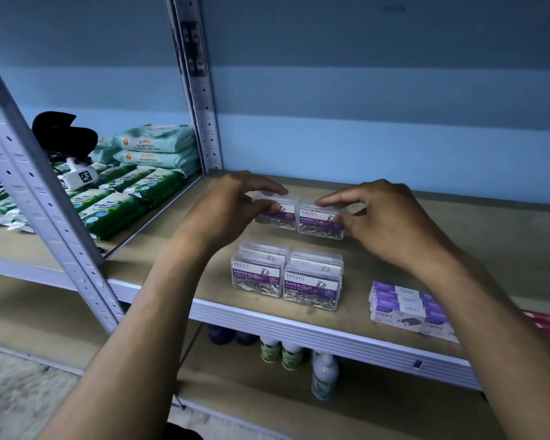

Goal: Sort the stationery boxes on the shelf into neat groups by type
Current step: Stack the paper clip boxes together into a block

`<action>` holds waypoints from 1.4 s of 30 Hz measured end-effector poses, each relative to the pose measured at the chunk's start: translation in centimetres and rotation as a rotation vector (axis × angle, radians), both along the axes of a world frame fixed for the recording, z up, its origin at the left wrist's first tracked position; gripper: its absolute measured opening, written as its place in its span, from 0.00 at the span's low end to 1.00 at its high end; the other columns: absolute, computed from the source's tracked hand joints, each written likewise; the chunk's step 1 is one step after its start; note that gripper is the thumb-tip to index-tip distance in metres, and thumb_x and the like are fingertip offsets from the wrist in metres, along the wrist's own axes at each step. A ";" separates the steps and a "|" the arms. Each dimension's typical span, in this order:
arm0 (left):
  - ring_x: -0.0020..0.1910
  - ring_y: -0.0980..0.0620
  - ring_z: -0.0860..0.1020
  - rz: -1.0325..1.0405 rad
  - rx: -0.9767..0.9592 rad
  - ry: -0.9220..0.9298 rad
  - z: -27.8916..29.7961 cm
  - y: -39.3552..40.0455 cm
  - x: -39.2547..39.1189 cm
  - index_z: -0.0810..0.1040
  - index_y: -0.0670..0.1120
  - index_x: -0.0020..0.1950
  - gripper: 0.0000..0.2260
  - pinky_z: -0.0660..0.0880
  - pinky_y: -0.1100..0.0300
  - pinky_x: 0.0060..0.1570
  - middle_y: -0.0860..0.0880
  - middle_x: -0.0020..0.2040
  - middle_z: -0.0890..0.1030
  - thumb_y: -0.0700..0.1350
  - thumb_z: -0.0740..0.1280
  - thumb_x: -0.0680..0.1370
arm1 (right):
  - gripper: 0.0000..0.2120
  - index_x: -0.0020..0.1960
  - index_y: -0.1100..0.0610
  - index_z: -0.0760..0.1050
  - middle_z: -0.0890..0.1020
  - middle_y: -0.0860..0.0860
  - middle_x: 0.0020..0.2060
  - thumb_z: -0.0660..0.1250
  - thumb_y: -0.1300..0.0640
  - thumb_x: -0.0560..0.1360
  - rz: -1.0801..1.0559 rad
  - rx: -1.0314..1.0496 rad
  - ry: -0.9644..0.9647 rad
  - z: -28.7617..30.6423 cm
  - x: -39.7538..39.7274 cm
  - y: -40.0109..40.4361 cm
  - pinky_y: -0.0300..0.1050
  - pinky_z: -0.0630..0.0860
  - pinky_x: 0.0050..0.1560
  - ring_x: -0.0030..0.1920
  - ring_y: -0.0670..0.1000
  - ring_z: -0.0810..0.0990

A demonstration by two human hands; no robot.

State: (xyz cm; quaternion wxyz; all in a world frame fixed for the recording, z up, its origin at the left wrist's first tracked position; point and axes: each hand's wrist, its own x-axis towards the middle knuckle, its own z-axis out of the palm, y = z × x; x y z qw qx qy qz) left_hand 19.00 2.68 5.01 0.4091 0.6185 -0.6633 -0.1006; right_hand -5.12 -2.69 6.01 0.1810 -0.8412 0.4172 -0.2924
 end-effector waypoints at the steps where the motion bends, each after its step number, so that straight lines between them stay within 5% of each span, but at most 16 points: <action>1: 0.43 0.51 0.83 -0.004 0.009 -0.001 0.1 0.3 -0.1 0.84 0.58 0.54 0.11 0.80 0.49 0.51 0.58 0.52 0.83 0.46 0.74 0.74 | 0.15 0.55 0.39 0.84 0.84 0.43 0.56 0.68 0.58 0.78 0.006 0.004 -0.008 0.1 -0.2 0.4 0.30 0.67 0.24 0.22 0.42 0.72; 7: 0.45 0.58 0.83 -0.035 0.032 -0.019 0.0 1.8 -0.4 0.85 0.57 0.55 0.11 0.81 0.51 0.52 0.59 0.53 0.84 0.45 0.73 0.75 | 0.14 0.56 0.42 0.85 0.84 0.44 0.56 0.69 0.59 0.78 0.028 0.052 -0.012 0.5 -0.4 2.1 0.29 0.63 0.21 0.20 0.41 0.70; 12: 0.50 0.59 0.82 -0.066 0.068 0.020 -0.6 2.5 -0.3 0.86 0.56 0.54 0.10 0.80 0.52 0.53 0.56 0.52 0.85 0.43 0.72 0.76 | 0.13 0.55 0.40 0.84 0.83 0.42 0.59 0.71 0.58 0.78 0.044 0.087 0.012 0.4 -0.5 2.9 0.32 0.77 0.41 0.45 0.44 0.84; 17: 0.48 0.62 0.83 -0.067 0.107 0.021 -0.9 2.8 -0.3 0.86 0.55 0.52 0.09 0.80 0.56 0.54 0.57 0.50 0.86 0.43 0.72 0.76 | 0.14 0.55 0.41 0.84 0.83 0.42 0.58 0.69 0.59 0.78 0.037 0.129 0.034 0.4 -0.4 3.4 0.31 0.75 0.43 0.50 0.47 0.84; 23: 0.46 0.66 0.81 -0.066 0.162 -0.014 -1.1 2.8 -0.1 0.86 0.56 0.52 0.09 0.73 0.69 0.44 0.60 0.50 0.85 0.45 0.71 0.76 | 0.14 0.53 0.40 0.85 0.83 0.40 0.56 0.69 0.59 0.77 0.022 0.150 0.064 0.3 -0.2 3.5 0.30 0.74 0.43 0.48 0.42 0.82; 28: 0.49 0.66 0.81 -0.072 0.189 -0.019 -1.2 2.9 0.0 0.86 0.56 0.52 0.08 0.73 0.70 0.46 0.60 0.50 0.85 0.46 0.72 0.75 | 0.15 0.53 0.40 0.85 0.84 0.39 0.54 0.70 0.60 0.76 0.024 0.173 0.112 0.0 0.0 3.1 0.23 0.64 0.40 0.45 0.32 0.75; 34: 0.51 0.65 0.80 -0.082 0.241 -0.026 -1.0 3.0 0.0 0.85 0.56 0.54 0.09 0.72 0.72 0.46 0.60 0.52 0.85 0.45 0.70 0.77 | 0.16 0.52 0.41 0.84 0.84 0.39 0.47 0.67 0.61 0.76 0.053 0.214 0.158 0.0 -0.1 3.2 0.35 0.75 0.40 0.44 0.38 0.81; 39: 0.53 0.67 0.79 -0.082 0.264 -0.038 -0.5 3.6 -0.2 0.84 0.57 0.57 0.09 0.71 0.73 0.48 0.61 0.54 0.84 0.48 0.68 0.79 | 0.12 0.54 0.40 0.82 0.84 0.39 0.49 0.66 0.56 0.78 0.065 0.211 0.182 0.2 -0.1 3.4 0.35 0.77 0.48 0.47 0.41 0.82; 42: 0.55 0.69 0.77 -0.085 0.331 -0.007 0.2 4.6 -0.3 0.77 0.61 0.66 0.19 0.71 0.74 0.49 0.61 0.58 0.81 0.57 0.69 0.75 | 0.16 0.64 0.38 0.76 0.80 0.40 0.60 0.69 0.42 0.76 0.107 0.247 0.260 0.5 -0.3 3.6 0.39 0.73 0.54 0.55 0.42 0.79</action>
